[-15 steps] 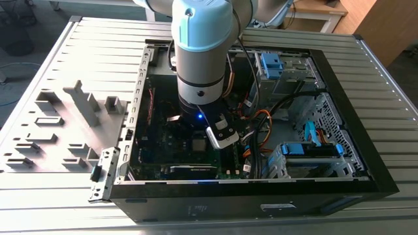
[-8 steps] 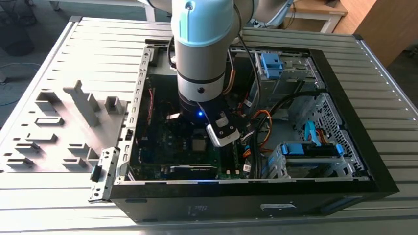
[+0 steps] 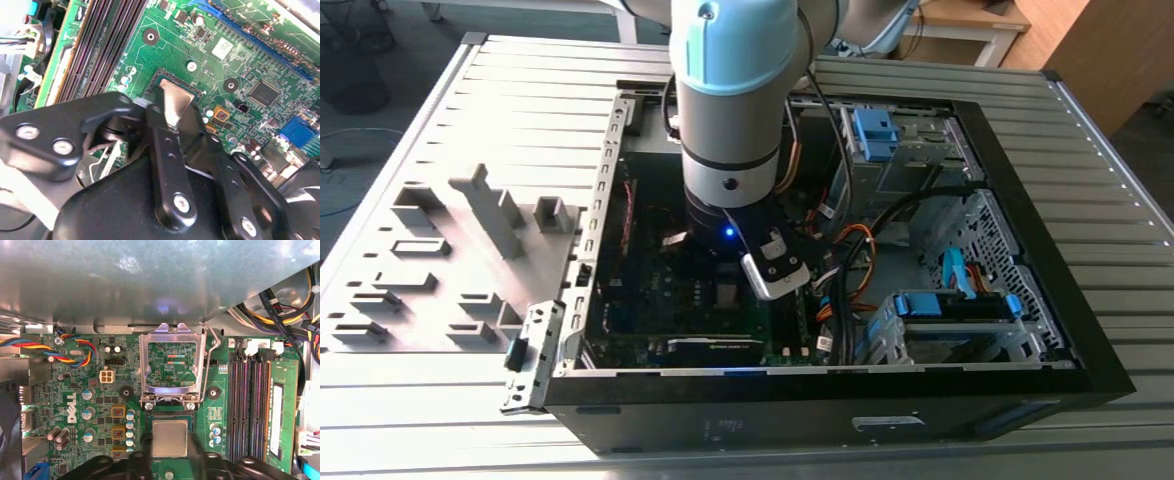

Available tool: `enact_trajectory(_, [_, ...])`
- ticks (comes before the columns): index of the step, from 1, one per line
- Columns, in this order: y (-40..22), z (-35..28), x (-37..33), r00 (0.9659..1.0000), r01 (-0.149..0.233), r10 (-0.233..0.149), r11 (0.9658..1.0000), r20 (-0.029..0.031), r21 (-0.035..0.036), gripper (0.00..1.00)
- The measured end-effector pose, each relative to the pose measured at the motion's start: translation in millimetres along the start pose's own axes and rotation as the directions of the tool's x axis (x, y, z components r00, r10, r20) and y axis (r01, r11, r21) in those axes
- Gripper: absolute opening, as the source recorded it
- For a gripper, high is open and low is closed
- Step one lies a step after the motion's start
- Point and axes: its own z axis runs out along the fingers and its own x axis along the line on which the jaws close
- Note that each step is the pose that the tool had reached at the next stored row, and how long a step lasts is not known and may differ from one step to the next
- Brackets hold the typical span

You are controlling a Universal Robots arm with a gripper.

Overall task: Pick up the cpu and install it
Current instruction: 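Pick up the cpu and move it towards the insertion slot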

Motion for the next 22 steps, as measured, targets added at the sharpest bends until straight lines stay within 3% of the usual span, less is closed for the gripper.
enact_trajectory(7, [0.0, -0.3, 0.0, 1.0, 0.0, 0.0, 1.0, 0.0, 0.0, 0.11])
enact_trajectory(22, [-0.1, -1.1, -0.1, 1.0, 0.0, 0.0, 1.0, 0.0, -0.0001, 0.11])
